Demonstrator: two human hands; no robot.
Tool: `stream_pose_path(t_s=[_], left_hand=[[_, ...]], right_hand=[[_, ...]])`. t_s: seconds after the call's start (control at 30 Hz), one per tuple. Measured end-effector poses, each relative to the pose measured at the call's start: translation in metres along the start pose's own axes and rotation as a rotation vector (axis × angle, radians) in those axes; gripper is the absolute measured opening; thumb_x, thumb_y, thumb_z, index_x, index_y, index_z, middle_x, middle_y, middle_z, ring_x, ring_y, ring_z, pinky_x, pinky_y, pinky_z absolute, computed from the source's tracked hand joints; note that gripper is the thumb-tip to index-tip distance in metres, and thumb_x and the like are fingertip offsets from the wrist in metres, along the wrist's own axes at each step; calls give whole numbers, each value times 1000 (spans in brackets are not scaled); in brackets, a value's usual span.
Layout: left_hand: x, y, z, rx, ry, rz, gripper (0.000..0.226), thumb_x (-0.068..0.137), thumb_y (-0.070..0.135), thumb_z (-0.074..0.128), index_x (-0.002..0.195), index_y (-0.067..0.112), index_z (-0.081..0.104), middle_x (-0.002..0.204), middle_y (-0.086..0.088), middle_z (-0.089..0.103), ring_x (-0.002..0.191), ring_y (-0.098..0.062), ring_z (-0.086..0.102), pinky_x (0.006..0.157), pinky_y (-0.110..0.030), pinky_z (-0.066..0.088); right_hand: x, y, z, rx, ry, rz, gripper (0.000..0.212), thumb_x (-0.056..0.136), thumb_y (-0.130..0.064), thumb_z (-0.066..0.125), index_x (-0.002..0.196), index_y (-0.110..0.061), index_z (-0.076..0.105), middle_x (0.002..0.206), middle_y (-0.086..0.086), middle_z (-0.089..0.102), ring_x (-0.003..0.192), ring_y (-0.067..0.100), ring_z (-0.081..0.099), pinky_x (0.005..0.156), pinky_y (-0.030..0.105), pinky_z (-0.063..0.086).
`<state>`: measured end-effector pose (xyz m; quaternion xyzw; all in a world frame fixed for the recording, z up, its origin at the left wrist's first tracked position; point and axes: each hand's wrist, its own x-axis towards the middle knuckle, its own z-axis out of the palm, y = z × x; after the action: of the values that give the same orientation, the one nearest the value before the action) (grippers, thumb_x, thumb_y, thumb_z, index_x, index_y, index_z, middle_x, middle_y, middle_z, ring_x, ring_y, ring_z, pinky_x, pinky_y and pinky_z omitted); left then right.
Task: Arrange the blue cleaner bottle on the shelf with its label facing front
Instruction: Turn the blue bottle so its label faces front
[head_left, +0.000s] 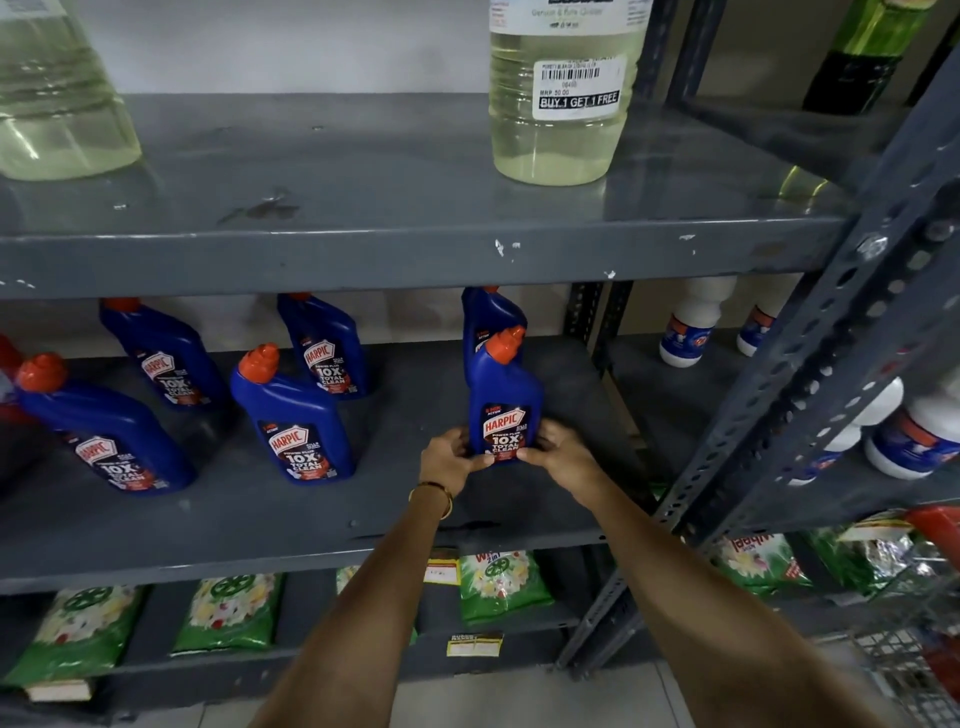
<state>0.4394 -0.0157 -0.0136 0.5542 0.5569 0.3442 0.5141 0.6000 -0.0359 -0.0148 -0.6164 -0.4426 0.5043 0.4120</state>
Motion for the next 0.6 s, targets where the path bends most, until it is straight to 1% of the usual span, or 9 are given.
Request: stream_pose_path(t_s=[0.07,0.13,0.23,0.3,0.37,0.4,0.5,0.6], left_hand=[[0,-1,2,-11,21,-15,57,67,-5,75,119,-4,54,120,-23,62,109,-33,59,98,-41,48],[-1,-1,4,-15,38,-26,59,65,-6,75,120,-3,53,121,-22,62,109,-32,59,95,-35,48],[-3,-2,8,7,73,-18,55,66,-3,75,118,-1,55,118,-21,64,103,-27,61,90,-31,48],[-5,-2,9,42,88,-3,53,67,-1,76,116,-1,57,116,-20,65,101,-27,62,90,-32,49],[-9,-3,10,63,85,3,53,67,-1,76,116,-1,57,116,-20,65,104,-29,62,94,-37,50],[-12,-3,10,62,82,3,52,66,-2,76,115,-2,57,116,-20,65,104,-30,62,95,-38,50],[-22,-4,9,76,65,3,51,66,-2,76,114,-2,58,115,-21,65,103,-30,62,91,-34,50],[-36,-7,8,88,45,4,52,67,-2,76,115,-2,57,114,-21,66,97,-24,62,86,-29,49]], right_hand=[[4,0,1,-7,-3,-10,53,78,12,61,128,2,46,133,22,53,121,28,50,93,30,41],[7,2,0,-20,-12,-11,53,77,12,62,127,2,47,131,22,54,119,29,51,93,31,42],[8,3,-1,-49,-12,-17,53,76,10,65,126,1,48,130,22,55,121,31,52,99,38,44],[5,4,-2,-65,-14,-24,52,76,9,65,125,1,49,129,22,56,120,32,52,99,37,44],[0,6,-3,-83,-11,-27,52,76,7,67,124,0,49,129,21,57,119,31,53,98,36,44],[-3,7,-3,-94,-9,-30,52,76,6,67,124,-1,50,129,21,57,119,31,53,100,38,44],[-14,12,-4,-123,3,-46,54,75,5,69,124,-1,50,128,21,57,119,32,54,105,47,42],[-28,15,-1,-155,7,-47,53,74,4,70,123,-3,52,126,19,60,118,30,56,105,45,43]])
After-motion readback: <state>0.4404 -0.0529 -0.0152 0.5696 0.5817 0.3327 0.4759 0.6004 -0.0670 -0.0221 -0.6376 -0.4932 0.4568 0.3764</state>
